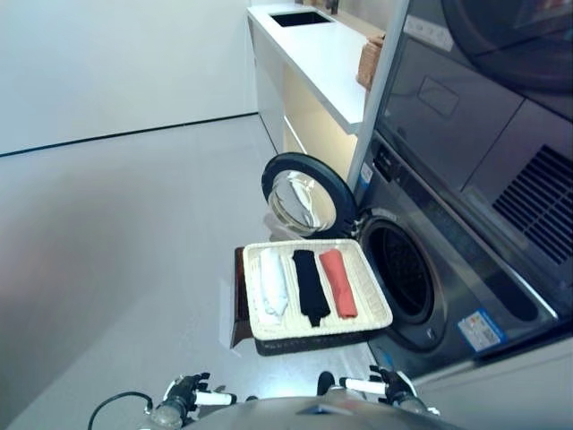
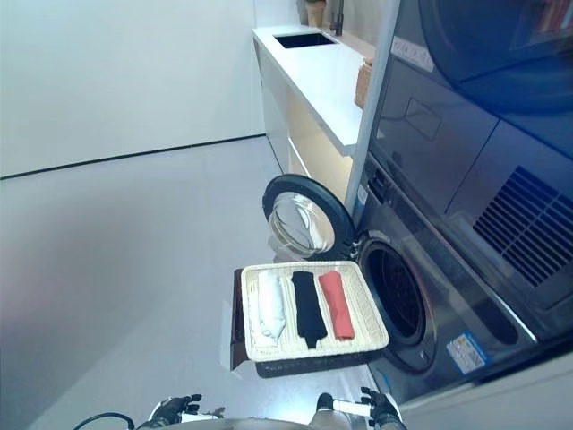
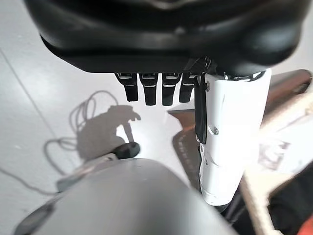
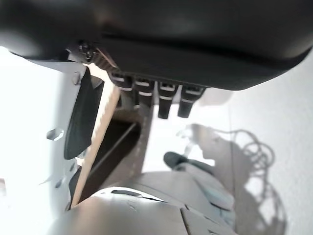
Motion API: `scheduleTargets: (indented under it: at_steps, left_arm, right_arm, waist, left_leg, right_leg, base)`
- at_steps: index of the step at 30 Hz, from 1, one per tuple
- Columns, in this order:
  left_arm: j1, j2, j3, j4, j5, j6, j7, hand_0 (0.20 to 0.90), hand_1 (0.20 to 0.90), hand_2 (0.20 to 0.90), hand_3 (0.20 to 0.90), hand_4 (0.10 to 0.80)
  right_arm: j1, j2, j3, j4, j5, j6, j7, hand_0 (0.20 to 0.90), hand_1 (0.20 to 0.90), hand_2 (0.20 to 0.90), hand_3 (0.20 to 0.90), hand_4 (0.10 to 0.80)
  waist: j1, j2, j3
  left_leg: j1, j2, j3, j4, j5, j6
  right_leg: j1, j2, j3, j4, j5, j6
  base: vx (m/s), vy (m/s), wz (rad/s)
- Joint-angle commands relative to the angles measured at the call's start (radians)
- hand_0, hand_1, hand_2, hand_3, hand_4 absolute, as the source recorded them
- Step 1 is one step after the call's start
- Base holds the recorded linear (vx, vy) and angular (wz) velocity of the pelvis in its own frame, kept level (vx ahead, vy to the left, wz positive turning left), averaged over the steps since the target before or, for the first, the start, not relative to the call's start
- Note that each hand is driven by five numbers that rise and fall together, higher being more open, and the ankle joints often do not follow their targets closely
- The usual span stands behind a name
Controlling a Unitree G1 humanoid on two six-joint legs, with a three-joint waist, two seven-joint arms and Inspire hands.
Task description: Pick up the clothes and place them into the washing machine
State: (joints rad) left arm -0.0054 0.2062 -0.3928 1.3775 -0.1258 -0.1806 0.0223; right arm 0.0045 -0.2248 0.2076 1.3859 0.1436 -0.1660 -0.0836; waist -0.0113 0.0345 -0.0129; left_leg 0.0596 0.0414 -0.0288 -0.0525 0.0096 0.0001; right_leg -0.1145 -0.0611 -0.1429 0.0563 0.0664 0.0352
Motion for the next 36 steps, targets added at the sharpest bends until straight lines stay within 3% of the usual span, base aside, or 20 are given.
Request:
scheduleTargets:
  at_steps: [1, 3, 4, 6, 8, 10, 11, 13, 14, 16, 18, 21, 28, 30, 32, 33, 34, 36]
  left_arm:
    - [-0.088, -0.012, 0.049, -0.023, -0.003, -0.045, 0.001, 0.9, 0.9, 0.9, 0.9, 0.8]
    - [-0.093, -0.012, 0.043, -0.026, -0.002, -0.044, 0.0, 0.9, 0.9, 0.9, 0.9, 0.8]
    - [-0.097, -0.01, 0.042, -0.037, -0.006, -0.046, 0.002, 0.9, 0.9, 0.9, 0.9, 0.8]
    - [-0.097, -0.007, 0.046, -0.047, -0.015, -0.05, 0.003, 0.9, 0.9, 0.9, 0.9, 0.8]
    - [-0.092, -0.009, 0.058, -0.044, -0.019, -0.048, 0.006, 0.9, 0.9, 0.9, 0.9, 0.8]
    - [-0.088, -0.011, 0.063, -0.039, -0.021, -0.049, 0.009, 0.9, 0.9, 0.9, 0.9, 0.8]
    - [-0.078, -0.011, 0.063, -0.032, -0.019, -0.049, 0.017, 0.9, 0.9, 0.9, 0.9, 0.8]
    - [-0.078, -0.011, 0.063, -0.032, -0.019, -0.049, 0.017, 0.9, 0.9, 0.9, 0.9, 0.8]
    - [-0.08, -0.011, 0.057, -0.02, -0.018, -0.048, 0.028, 0.9, 0.9, 0.9, 0.9, 0.8]
    - [-0.079, -0.015, 0.05, -0.015, -0.018, -0.046, 0.035, 0.9, 0.9, 0.9, 0.9, 0.8]
    - [-0.075, -0.019, 0.042, -0.023, -0.017, -0.047, 0.037, 0.9, 0.9, 0.9, 0.9, 0.8]
    - [-0.065, -0.018, 0.035, -0.036, -0.009, -0.053, 0.031, 0.9, 0.9, 0.9, 0.9, 0.8]
    - [-0.065, 0.001, 0.044, -0.035, 0.007, -0.053, 0.027, 0.9, 0.9, 0.9, 0.9, 0.8]
    - [-0.068, 0.01, 0.048, -0.039, 0.005, -0.052, 0.025, 0.9, 0.9, 0.9, 0.9, 0.8]
    - [-0.076, 0.02, 0.048, -0.052, -0.002, -0.056, 0.023, 0.9, 0.9, 0.9, 0.9, 0.8]
    - [-0.087, 0.029, 0.044, -0.064, -0.01, -0.059, 0.024, 0.9, 0.9, 0.9, 0.9, 0.8]
    - [-0.098, 0.036, 0.038, -0.065, -0.014, -0.062, 0.027, 0.9, 0.9, 0.9, 0.9, 0.8]
    - [-0.106, 0.036, 0.035, -0.069, -0.02, -0.067, 0.035, 0.9, 0.9, 0.9, 0.9, 0.8]
  right_arm:
    - [-0.021, -0.052, 0.037, -0.001, -0.013, -0.01, 0.008, 0.9, 0.9, 0.9, 0.9, 0.8]
    - [-0.031, -0.055, 0.046, -0.003, -0.008, -0.011, 0.011, 0.9, 0.9, 0.9, 0.9, 0.8]
    - [-0.036, -0.056, 0.051, -0.009, -0.005, -0.011, 0.008, 0.9, 0.9, 0.9, 0.9, 0.8]
    - [-0.046, -0.06, 0.061, -0.025, 0.002, -0.014, 0.01, 0.9, 0.9, 0.9, 0.9, 0.8]
    - [-0.06, -0.061, 0.078, -0.032, -0.007, -0.013, 0.006, 0.9, 0.9, 0.9, 0.9, 0.8]
    - [-0.07, -0.064, 0.084, -0.033, -0.011, -0.013, 0.002, 0.9, 0.9, 0.9, 0.9, 0.8]
    - [-0.085, -0.066, 0.087, -0.039, -0.004, -0.017, -0.003, 0.9, 0.9, 0.9, 0.9, 0.8]
    - [-0.084, -0.066, 0.087, -0.039, -0.004, -0.017, -0.003, 0.9, 0.9, 0.9, 0.9, 0.8]
    - [-0.094, -0.066, 0.088, -0.05, 0.008, -0.023, -0.007, 0.9, 0.9, 0.9, 0.9, 0.8]
    - [-0.096, -0.069, 0.093, -0.054, 0.012, -0.024, -0.01, 0.9, 0.9, 0.9, 0.9, 0.8]
    - [-0.09, -0.069, 0.089, -0.056, 0.018, -0.023, -0.012, 0.9, 0.9, 0.9, 0.9, 0.8]
    - [-0.075, -0.065, 0.074, -0.04, 0.028, -0.02, -0.005, 0.9, 0.9, 0.9, 0.9, 0.8]
    - [-0.085, -0.069, 0.063, -0.043, 0.013, -0.019, -0.009, 0.9, 0.9, 0.9, 0.9, 0.8]
    - [-0.102, -0.07, 0.069, -0.048, 0.007, -0.02, -0.009, 0.9, 0.9, 0.9, 0.9, 0.8]
    - [-0.125, -0.078, 0.081, -0.058, -0.001, -0.023, -0.013, 0.9, 0.9, 0.9, 0.9, 0.8]
    - [-0.148, -0.086, 0.089, -0.064, 0.001, -0.023, -0.016, 0.9, 0.9, 0.9, 0.9, 0.8]
    - [-0.168, -0.087, 0.093, -0.071, 0.0, -0.021, -0.023, 0.9, 0.9, 0.9, 0.9, 0.8]
    - [-0.176, -0.099, 0.095, -0.077, -0.006, -0.017, -0.034, 0.9, 0.9, 0.9, 0.9, 0.8]
  waist:
    - [-0.014, -0.034, -0.001]
    - [-0.011, -0.042, 0.009]
    - [-0.001, -0.053, 0.026]
    - [0.024, -0.071, 0.049]
    - [0.048, -0.079, 0.053]
    - [0.06, -0.075, 0.055]
    - [0.068, -0.069, 0.045]
    - [0.072, -0.069, 0.05]
    - [0.073, -0.041, 0.037]
    - [0.074, -0.013, 0.034]
    - [0.073, 0.0, 0.023]
    - [0.068, 0.009, -0.009]
    - [0.089, -0.01, -0.02]
    - [0.101, -0.015, -0.012]
    - [0.1, -0.013, 0.013]
    - [0.096, -0.004, 0.035]
    - [0.096, 0.0, 0.049]
    - [0.109, -0.009, 0.046]
  left_leg:
    - [-0.009, -0.05, -0.029, 0.206, -0.101, -0.035]
    - [-0.073, -0.034, -0.023, 0.366, -0.032, -0.065]
    - [-0.12, -0.046, -0.036, 0.475, 0.019, -0.073]
    - [-0.202, -0.098, -0.072, 0.634, 0.054, -0.065]
    - [-0.263, -0.111, -0.084, 0.679, 0.059, -0.054]
    - [-0.28, -0.093, -0.079, 0.64, 0.052, -0.05]
    - [-0.294, -0.048, -0.062, 0.503, 0.044, -0.047]
    - [-0.286, -0.047, -0.058, 0.501, 0.042, -0.047]
    - [-0.28, -0.009, -0.033, 0.244, 0.057, -0.056]
    - [-0.256, 0.023, -0.013, 0.076, 0.13, -0.073]
    - [-0.238, 0.023, -0.011, 0.04, 0.133, -0.074]
    - [-0.198, 0.002, -0.001, 0.04, 0.101, -0.065]
    - [-0.197, -0.036, 0.031, 0.089, 0.035, -0.036]
    - [-0.198, -0.044, 0.039, 0.099, 0.018, -0.019]
    - [-0.198, -0.042, 0.039, 0.105, 0.012, -0.007]
    - [-0.206, -0.038, 0.03, 0.112, 0.012, -0.005]
    - [-0.208, -0.038, 0.026, 0.11, 0.01, -0.008]
    - [-0.219, -0.049, 0.021, 0.113, -0.004, -0.023]
  right_leg:
    - [0.025, 0.009, 0.064, -0.076, 0.018, 0.023]
    - [0.067, 0.024, 0.067, -0.09, 0.001, -0.002]
    - [0.084, 0.02, 0.076, -0.093, -0.001, -0.012]
    - [0.105, 0.014, 0.1, -0.098, 0.0, -0.029]
    - [0.125, 0.01, 0.12, -0.107, -0.004, -0.032]
    - [0.134, 0.012, 0.131, -0.11, -0.01, -0.03]
    - [0.145, 0.01, 0.145, -0.115, -0.023, -0.017]
    - [0.151, 0.01, 0.149, -0.116, -0.024, -0.017]
    - [0.168, 0.032, 0.155, -0.13, -0.047, -0.002]
    - [0.195, 0.043, 0.164, -0.141, -0.072, 0.011]
    - [0.203, 0.038, 0.169, -0.142, -0.081, 0.02]
    - [0.219, 0.001, 0.165, -0.144, -0.088, 0.041]
    - [0.223, -0.059, 0.17, -0.118, -0.094, 0.072]
    - [0.181, -0.06, 0.16, -0.022, -0.104, 0.08]
    - [0.111, -0.034, 0.159, 0.091, -0.104, 0.093]
    - [0.057, -0.025, 0.147, 0.144, -0.106, 0.1]
    - [0.019, -0.044, 0.11, 0.128, -0.095, 0.094]
    - [0.05, -0.111, 0.027, 0.0, -0.056, 0.086]
  base:
    - [0.161, -0.2, 0.02]
    - [0.063, -0.168, 0.1]
    - [0.032, -0.173, 0.16]
    - [0.058, -0.119, 0.14]
    - [0.144, -0.061, -0.19]
    - [0.171, -0.002, -0.53]
    - [0.14, 0.033, -0.51]
    - [0.151, 0.044, -0.43]
    - [0.221, 0.083, -0.08]
    - [0.251, 0.114, 0.07]
    - [0.181, 0.094, -0.6]
    - [0.198, 0.113, -0.67]
    - [0.11, 0.076, -0.07]
    - [0.054, 0.057, -0.11]
    - [-0.018, 0.039, -0.23]
    - [-0.09, -0.003, -0.1]
    - [-0.07, -0.056, 0.08]
    - [0.009, -0.101, 0.15]
